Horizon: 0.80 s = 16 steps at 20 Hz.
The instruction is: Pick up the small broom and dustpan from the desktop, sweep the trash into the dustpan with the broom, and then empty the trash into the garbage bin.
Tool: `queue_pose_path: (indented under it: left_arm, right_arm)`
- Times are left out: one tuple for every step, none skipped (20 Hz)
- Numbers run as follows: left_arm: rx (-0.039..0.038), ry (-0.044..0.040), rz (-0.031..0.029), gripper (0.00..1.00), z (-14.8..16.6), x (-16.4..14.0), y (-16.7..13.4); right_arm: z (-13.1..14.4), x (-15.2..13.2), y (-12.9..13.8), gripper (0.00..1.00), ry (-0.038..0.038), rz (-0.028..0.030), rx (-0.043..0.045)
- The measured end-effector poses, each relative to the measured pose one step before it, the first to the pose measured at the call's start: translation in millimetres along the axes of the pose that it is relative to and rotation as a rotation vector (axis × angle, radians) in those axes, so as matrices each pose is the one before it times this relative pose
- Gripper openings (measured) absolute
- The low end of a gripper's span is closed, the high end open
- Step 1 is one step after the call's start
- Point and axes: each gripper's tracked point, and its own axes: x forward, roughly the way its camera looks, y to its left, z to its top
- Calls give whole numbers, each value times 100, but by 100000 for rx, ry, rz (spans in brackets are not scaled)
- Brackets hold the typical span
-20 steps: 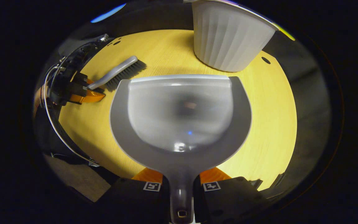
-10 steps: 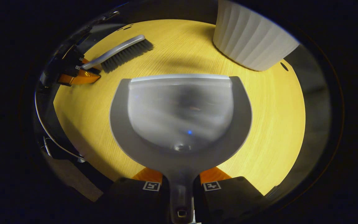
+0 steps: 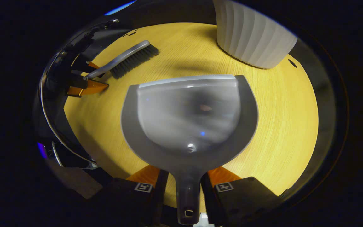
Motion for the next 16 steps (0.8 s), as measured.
queue_pose_path:
  left_arm:
    - [125, -737, 1280, 80, 3, -508, 269]
    - [-57, -908, 1276, 82, 48, -531, 236]
    - [-580, -606, 992, 84, 27, -450, 55]
    - [-1217, -559, 819, 87, 18, -517, 75]
    - [-1425, -692, 209, 87, 19, -603, -100]
    - [-1429, -1107, -72, 89, 82, -623, -188]
    - [-1437, -1590, 100, 89, 133, -691, -200]
    - [-1143, -2132, 217, 89, 274, -667, -179]
    - [-966, -2646, 251, 89, 368, -832, -148]
    - [-1007, -3288, 128, 89, 559, -822, -217]
    - [-1267, -3610, -242, 89, 595, -840, -294]
    - [-1635, -3800, -429, 89, 751, -895, -376]
    - [-2084, -4160, -617, 89, 893, -923, -441]
    - [-2095, -4643, -717, 89, 1068, -954, -543]
    - [-1721, -5044, -155, 89, 1377, -1035, -482]
    - [-1115, -5682, 761, 89, 1438, -960, -281]
  right_arm:
    - [218, -445, 128, 64, -1307, 738, 958]
    - [141, -296, 105, 78, -797, 721, 419]
    - [39, -341, 50, 84, -558, 597, 626]
    - [52, -466, -8, 92, -706, -54, 338]
    - [30, -454, -29, 97, -913, -47, -20]
    - [138, -657, -96, 99, -1385, -286, -220]
    - [-35, -761, -229, 99, -1203, -861, -854]
    - [220, -865, -487, 99, -1709, -1561, -1140]
    - [288, -925, -453, 99, -2427, -1475, -1006]
    - [582, -943, -388, 99, -3055, -1494, -744]
    - [599, -1069, -418, 99, -3136, -1418, -399]
    - [780, -777, -127, 99, -3608, -841, 184]
    - [863, -794, 57, 99, -3712, -319, 592]
    - [939, -997, 12, 99, -3497, -190, 749]
    - [962, -1020, -99, 99, -3726, -1210, 203]
    - [1036, -853, -485, 99, -3818, -2974, -420]
